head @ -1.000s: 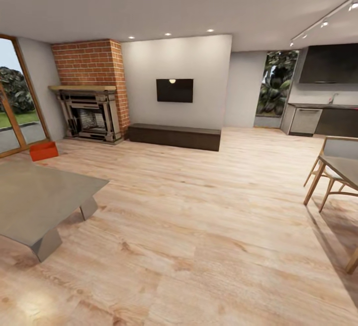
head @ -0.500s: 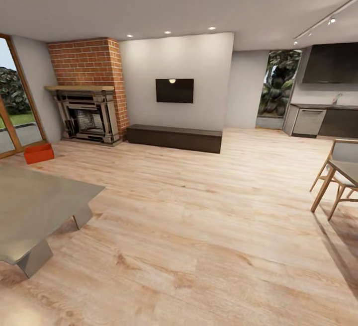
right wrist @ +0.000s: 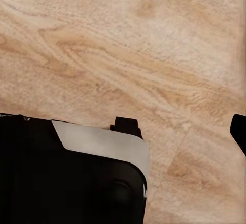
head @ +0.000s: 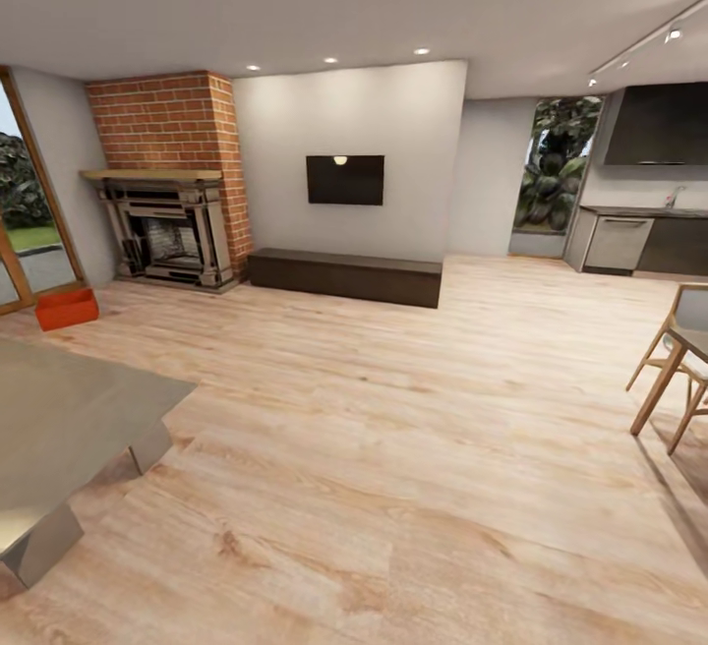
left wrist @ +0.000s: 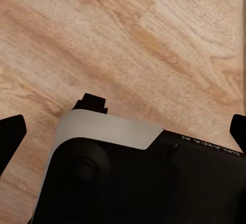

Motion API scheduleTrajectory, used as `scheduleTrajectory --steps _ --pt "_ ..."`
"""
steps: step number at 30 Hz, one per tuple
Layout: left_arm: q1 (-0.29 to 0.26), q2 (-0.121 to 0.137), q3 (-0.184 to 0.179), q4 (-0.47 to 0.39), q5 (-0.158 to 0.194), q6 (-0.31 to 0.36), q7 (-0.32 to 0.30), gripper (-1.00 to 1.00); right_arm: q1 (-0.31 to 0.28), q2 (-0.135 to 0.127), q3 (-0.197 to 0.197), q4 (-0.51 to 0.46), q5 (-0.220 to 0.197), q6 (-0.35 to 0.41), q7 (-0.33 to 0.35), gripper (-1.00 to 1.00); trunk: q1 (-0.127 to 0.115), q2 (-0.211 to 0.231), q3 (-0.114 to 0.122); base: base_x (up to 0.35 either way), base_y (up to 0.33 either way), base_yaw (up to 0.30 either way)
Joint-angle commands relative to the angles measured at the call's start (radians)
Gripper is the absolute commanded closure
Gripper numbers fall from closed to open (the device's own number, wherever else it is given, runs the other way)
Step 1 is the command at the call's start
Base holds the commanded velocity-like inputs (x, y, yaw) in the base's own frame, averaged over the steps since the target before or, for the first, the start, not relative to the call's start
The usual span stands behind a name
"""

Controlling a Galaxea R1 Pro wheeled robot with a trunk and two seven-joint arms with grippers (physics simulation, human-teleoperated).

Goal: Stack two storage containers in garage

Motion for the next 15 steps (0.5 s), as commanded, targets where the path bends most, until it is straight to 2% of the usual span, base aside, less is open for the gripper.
scheduleTrajectory --steps 1,15 --pt "-0.001 0.000 -0.008 0.000 0.007 -0.003 0.002 -1.00 -0.001 0.000 0.008 0.003 -0.006 -0.005 -0.002 -1.00 0.001 -0.001 -0.001 0.322 0.000 0.000" --pt "-0.001 0.000 -0.008 0.000 0.008 -0.003 0.002 -1.00 -0.001 0.002 0.008 0.003 -0.006 -0.005 -0.002 -1.00 0.001 -0.001 -0.001 0.322 0.000 0.000"
